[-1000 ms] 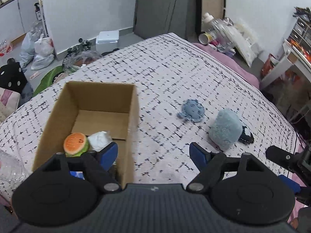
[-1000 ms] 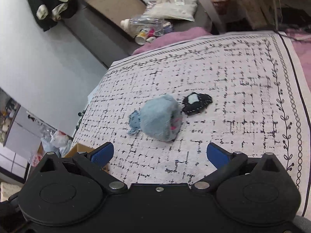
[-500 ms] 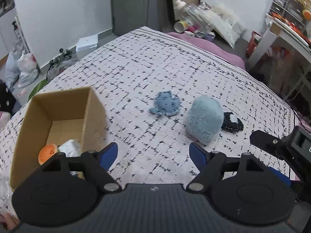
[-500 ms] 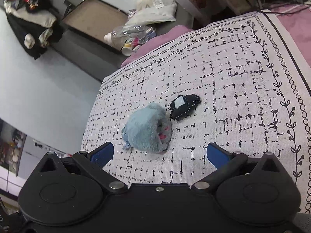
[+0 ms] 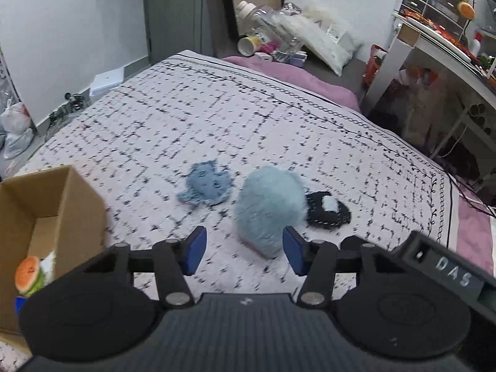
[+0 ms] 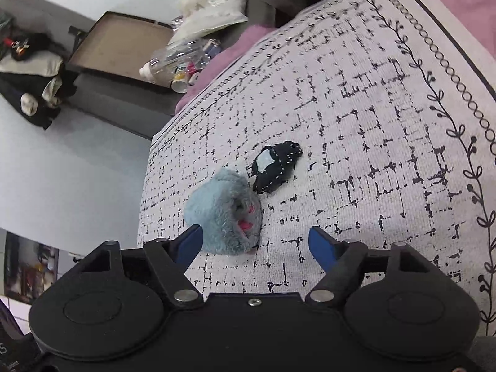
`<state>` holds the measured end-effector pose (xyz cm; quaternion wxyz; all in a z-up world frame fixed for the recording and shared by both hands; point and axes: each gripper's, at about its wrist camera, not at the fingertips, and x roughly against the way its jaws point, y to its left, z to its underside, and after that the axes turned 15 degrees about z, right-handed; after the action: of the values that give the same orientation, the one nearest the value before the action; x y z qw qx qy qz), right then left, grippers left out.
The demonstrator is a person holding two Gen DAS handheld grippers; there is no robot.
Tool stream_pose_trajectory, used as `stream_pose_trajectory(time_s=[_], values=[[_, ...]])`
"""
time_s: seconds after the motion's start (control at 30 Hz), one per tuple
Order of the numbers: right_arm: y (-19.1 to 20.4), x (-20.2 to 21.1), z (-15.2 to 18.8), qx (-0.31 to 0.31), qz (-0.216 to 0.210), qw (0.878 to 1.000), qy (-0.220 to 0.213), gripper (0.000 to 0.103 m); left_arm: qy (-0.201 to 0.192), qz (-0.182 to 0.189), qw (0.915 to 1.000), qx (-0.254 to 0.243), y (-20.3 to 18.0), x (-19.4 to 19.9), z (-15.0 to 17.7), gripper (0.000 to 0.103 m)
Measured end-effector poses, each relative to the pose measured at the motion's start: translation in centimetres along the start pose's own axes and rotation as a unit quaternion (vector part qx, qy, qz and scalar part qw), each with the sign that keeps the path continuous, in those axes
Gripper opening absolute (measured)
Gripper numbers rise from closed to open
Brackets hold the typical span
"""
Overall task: Organize soft objects
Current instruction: 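Close the left tool on the fluffy light-blue plush while the right tool approaches the black plush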
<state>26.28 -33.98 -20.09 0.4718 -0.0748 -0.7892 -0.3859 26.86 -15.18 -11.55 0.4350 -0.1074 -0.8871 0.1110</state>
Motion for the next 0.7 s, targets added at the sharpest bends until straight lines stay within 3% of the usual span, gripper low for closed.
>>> stream_pose_trajectory(time_s=[0.17,0.7], values=[[-0.8,-0.9,-0.6,-0.034,0.009,0.999,0.002,0.069,0.006,0.023,0.9997,0.009,-0.5,-2.0,-0.2,0.053],[-0.3,-5.2,-1.4,-0.040,0.042,0.998,0.036,0.068,0.035,0.018,0.9992,0.001,0.8,-7.5,0.2,0.053]])
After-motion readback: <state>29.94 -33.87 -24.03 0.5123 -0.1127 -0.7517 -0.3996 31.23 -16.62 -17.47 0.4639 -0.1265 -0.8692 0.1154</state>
